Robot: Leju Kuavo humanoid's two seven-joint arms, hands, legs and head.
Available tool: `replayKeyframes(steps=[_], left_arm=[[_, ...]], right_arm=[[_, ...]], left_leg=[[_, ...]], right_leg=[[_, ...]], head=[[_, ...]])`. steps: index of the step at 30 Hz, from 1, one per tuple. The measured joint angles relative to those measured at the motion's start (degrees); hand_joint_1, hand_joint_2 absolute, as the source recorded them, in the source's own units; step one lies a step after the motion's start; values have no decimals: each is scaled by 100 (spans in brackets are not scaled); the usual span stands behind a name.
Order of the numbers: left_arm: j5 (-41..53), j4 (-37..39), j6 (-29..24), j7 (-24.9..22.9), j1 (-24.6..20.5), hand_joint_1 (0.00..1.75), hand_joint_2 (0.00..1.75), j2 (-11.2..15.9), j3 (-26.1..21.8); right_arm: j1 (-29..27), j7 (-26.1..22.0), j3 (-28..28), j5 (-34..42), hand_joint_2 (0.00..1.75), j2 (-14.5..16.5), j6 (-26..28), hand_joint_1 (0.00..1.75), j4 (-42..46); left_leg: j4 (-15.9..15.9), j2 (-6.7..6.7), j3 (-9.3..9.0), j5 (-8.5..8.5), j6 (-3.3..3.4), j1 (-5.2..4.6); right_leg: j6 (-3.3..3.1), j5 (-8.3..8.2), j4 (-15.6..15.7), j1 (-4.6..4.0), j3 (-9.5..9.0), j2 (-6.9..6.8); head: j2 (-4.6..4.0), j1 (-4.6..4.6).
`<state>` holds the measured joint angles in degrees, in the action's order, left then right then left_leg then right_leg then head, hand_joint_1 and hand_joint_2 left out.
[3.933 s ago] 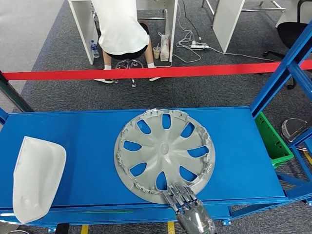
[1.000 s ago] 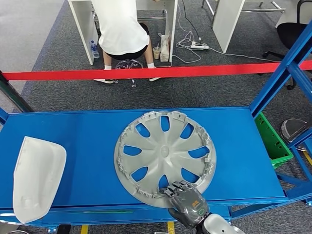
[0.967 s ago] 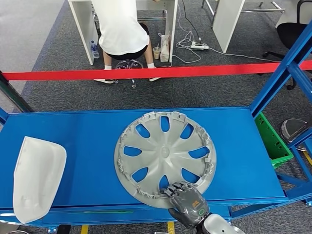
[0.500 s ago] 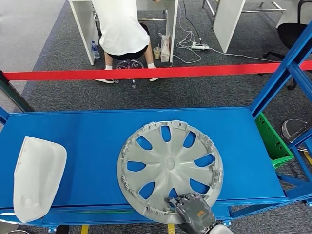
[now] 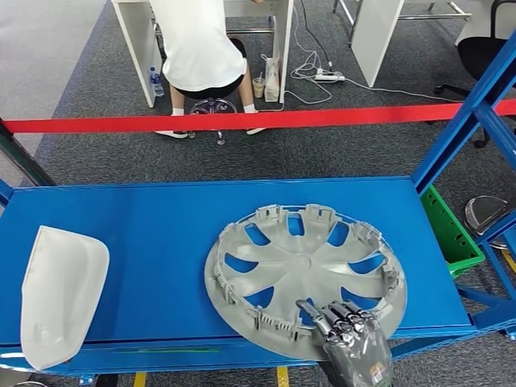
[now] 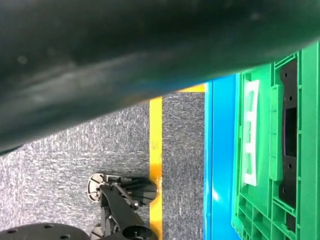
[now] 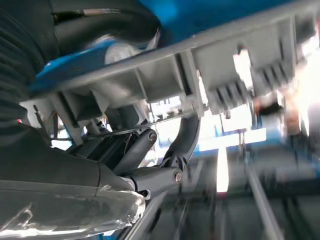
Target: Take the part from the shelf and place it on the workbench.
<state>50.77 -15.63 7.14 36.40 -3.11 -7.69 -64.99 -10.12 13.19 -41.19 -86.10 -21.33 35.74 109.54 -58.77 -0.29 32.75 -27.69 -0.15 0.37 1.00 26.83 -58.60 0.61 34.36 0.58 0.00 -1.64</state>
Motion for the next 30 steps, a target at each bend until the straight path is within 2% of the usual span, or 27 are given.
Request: replayKeyframes(steps=[9, 14, 19, 23, 26, 28, 30], left_arm=[[9, -4, -13, 28, -3, 0, 0, -63, -59], [70, -15, -62, 43, -7, 0, 0, -97, -116], [142, -38, -132, 85, -13, 0, 0, -142, -144], [169, -71, -190, 189, -17, 0, 175, -174, -185], [133, -104, -217, 243, -26, 0, 175, -185, -254], [118, -121, -220, 249, -30, 0, 175, -185, -285], [103, -132, -226, 250, -31, 0, 175, -186, -305]], right_arm=[[-48, -223, 203, -26, 175, 252, 186, 175, 144], [-142, -804, 547, -10, 175, 593, 187, 175, 295], [-262, -1598, 971, 254, 175, 1097, 187, 175, 542], [-396, -2746, 1500, 757, 175, 1685, 187, 175, 741], [-496, -3704, 1987, 1012, 175, 2214, 186, 175, 804], [-573, -4040, 2217, 1073, 175, 2465, 187, 175, 849], [-658, -4182, 2360, 1109, 175, 2617, 188, 175, 895]], left_leg=[[0, 0, 0, 0, 0, 0], [0, 0, 0, 0, 0, 0], [0, 0, 0, 0, 0, 1], [0, 0, 0, 0, 0, 1], [0, 1, 0, 1, -1, 1], [0, 1, 0, 1, -1, 1], [0, 0, 0, 1, -1, 1]], right_leg=[[0, 0, 0, 0, 0, 0], [0, 0, 0, 0, 1, 1], [0, 0, -1, 0, 1, 1], [-1, 0, -2, -1, 2, 0], [-1, 1, -2, -1, 2, 1], [-1, 1, -2, -1, 1, 1], [-1, 1, -2, -1, -1, 1]], head=[[0, -1], [0, -1], [0, -1], [0, -1], [0, 1], [0, 1], [0, 1]])
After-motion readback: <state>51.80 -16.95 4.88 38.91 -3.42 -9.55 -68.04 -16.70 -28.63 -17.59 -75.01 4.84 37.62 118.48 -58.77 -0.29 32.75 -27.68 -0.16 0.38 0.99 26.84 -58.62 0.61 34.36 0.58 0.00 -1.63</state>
